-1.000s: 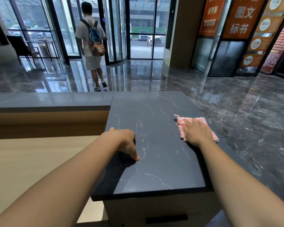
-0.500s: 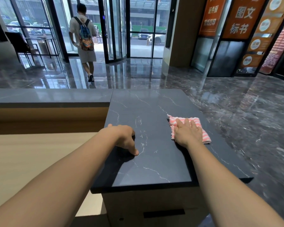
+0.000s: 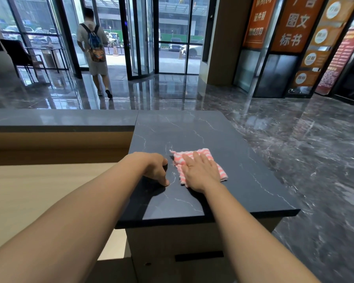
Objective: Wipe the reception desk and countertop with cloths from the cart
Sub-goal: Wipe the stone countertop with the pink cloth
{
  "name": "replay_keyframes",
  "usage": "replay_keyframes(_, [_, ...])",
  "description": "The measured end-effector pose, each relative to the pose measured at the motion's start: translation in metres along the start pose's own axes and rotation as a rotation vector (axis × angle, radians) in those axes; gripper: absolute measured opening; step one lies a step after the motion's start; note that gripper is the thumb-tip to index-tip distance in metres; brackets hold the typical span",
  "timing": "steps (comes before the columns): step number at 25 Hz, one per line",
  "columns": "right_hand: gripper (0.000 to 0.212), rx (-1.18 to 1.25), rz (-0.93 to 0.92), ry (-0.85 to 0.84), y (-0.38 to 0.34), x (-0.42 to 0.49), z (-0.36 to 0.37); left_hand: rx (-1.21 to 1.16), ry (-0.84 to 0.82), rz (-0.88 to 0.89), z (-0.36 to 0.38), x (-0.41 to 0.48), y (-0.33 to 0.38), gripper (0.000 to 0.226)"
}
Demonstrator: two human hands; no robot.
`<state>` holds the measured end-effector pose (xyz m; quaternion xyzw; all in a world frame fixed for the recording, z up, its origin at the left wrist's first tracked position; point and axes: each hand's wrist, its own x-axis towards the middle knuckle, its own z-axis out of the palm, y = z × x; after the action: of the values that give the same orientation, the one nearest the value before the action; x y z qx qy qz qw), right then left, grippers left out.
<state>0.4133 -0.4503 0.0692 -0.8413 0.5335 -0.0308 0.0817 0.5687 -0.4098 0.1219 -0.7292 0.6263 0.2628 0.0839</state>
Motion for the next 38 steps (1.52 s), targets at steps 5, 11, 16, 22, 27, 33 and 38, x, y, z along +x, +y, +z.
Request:
replay_keyframes(5, [0.050,-0.024,0.211,0.015,0.084,-0.015,-0.015,0.041,0.029,0.007,0.001,-0.010,0.009,0.072])
replay_keyframes(11, [0.050,-0.047,0.362,0.029,0.131,-0.029,-0.025,0.119,0.164,0.138,0.017,-0.019,0.014,0.062])
replay_keyframes(16, [0.051,-0.015,0.422,0.030,0.095,-0.036,-0.016,0.132,0.174,0.111,0.021,-0.027,0.015,0.055])
replay_keyframes(22, [0.053,0.036,0.258,0.056,-0.001,-0.060,0.003,0.180,0.166,0.097,0.021,-0.020,0.016,0.048])
replay_keyframes(27, [0.056,0.000,0.075,0.057,-0.033,-0.075,0.010,0.251,0.169,0.076,0.018,-0.021,0.024,0.020])
replay_keyframes(33, [0.047,-0.010,0.133,0.095,0.044,-0.093,-0.002,0.278,0.144,0.039,0.013,-0.024,0.030,0.055])
replay_keyframes(38, [0.048,-0.001,0.322,0.084,0.116,-0.102,-0.015,0.249,0.145,0.036,0.014,-0.027,0.028,0.061])
